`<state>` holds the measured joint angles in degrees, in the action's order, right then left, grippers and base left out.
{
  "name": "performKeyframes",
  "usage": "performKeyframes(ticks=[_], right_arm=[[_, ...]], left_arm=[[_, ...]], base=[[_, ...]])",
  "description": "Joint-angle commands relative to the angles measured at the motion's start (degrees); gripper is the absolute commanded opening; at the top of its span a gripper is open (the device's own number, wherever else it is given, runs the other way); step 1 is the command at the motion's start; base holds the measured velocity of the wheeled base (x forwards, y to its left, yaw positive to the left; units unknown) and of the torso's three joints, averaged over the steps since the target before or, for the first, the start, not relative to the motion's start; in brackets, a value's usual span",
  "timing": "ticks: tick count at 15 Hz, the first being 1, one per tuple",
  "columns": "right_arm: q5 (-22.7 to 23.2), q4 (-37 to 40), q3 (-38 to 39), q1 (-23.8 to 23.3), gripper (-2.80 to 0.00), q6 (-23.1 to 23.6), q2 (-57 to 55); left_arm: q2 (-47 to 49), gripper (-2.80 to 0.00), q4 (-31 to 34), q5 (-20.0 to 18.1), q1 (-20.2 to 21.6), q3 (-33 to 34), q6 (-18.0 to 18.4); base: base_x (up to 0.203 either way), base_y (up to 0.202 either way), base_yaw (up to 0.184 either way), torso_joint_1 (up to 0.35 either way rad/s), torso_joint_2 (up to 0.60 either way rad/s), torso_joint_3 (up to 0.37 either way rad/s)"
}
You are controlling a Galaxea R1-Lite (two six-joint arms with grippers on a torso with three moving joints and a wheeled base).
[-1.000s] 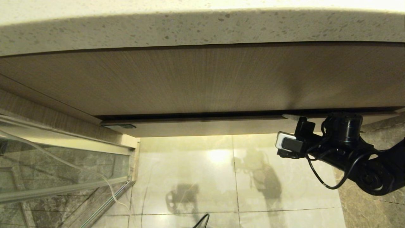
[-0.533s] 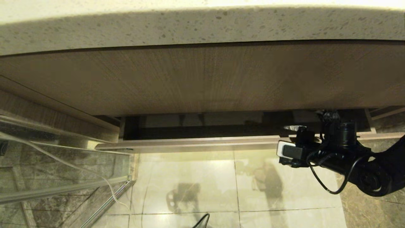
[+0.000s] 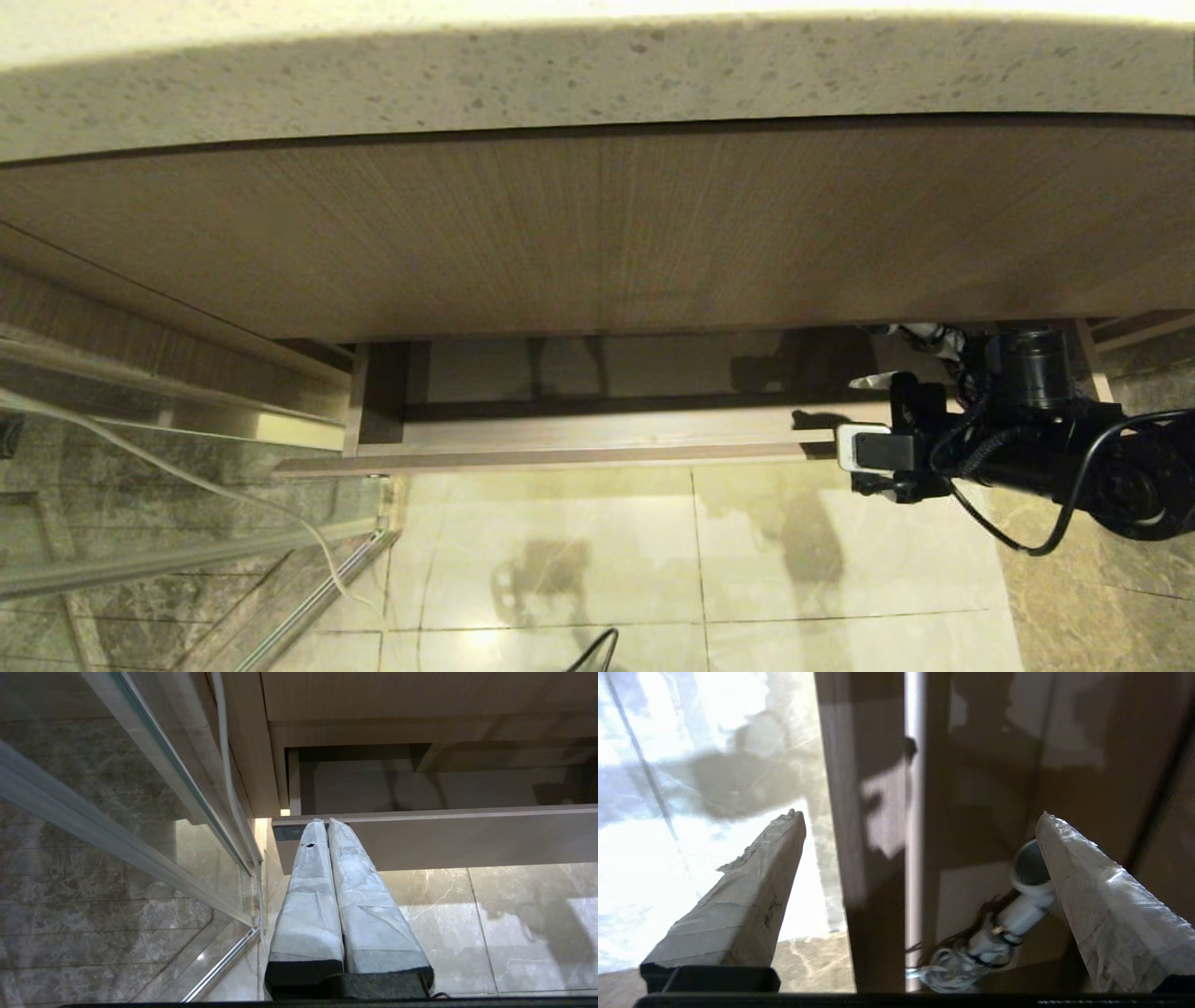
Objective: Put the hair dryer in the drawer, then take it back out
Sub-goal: Pull open the drawer
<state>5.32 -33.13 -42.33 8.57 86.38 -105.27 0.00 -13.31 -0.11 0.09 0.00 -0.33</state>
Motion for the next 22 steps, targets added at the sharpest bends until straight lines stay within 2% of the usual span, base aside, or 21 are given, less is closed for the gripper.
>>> performKeyframes(ticks=[1,3,5,7,10,13,16,18,20,22], right_arm=[[-0.1,0.1,0.1,-0.2,0.00,1.2,3.3],[-1.9,0.2,-0.1,-0.2,0.00,1.4,4.1],[-7.7,1.0,-0.5,-0.1,0.00,1.6,4.9],[-7.8,3.5,-2.0,-0.1,0.00,2.0,6.2],[-7.5,11.6,-1.5,-0.2,0.00,2.5,10.8],[-7.9,23.8,-0.3,-0.1,0.00,7.1,15.7],[-8.2,28.1,0.4,0.1,0.00,8.7,19.8],[-8.6,28.8,-0.7,0.0,0.00,8.3,20.5],[-12.4,28.3,-2.5,-1.4,0.00,7.1,20.9],[-13.6,27.9,-3.8,-2.1,0.00,4.0,21.1]], left_arm=[[0.0,-2.80,-0.1,0.0,0.0,2.3,0.0],[0.0,-2.80,-0.1,0.0,0.0,2.3,0.0],[0.0,-2.80,-0.1,0.0,0.0,2.3,0.0],[0.0,-2.80,-0.1,0.0,0.0,2.3,0.0],[0.0,-2.80,-0.1,0.0,0.0,2.3,0.0],[0.0,-2.80,-0.1,0.0,0.0,2.3,0.0],[0.0,-2.80,-0.1,0.0,0.0,2.3,0.0],[0.0,-2.80,-0.1,0.0,0.0,2.3,0.0],[0.0,-2.80,-0.1,0.0,0.0,2.3,0.0],[0.0,-2.80,-0.1,0.0,0.0,2.3,0.0]], base=[[0.000,0.000,0.000,0.000,0.00,0.000],[0.000,0.000,0.000,0.000,0.00,0.000],[0.000,0.000,0.000,0.000,0.00,0.000],[0.000,0.000,0.000,0.000,0.00,0.000],[0.000,0.000,0.000,0.000,0.00,0.000],[0.000,0.000,0.000,0.000,0.00,0.000],[0.000,0.000,0.000,0.000,0.00,0.000],[0.000,0.000,0.000,0.000,0.00,0.000],[0.000,0.000,0.000,0.000,0.00,0.000],[0.000,0.000,0.000,0.000,0.00,0.000]])
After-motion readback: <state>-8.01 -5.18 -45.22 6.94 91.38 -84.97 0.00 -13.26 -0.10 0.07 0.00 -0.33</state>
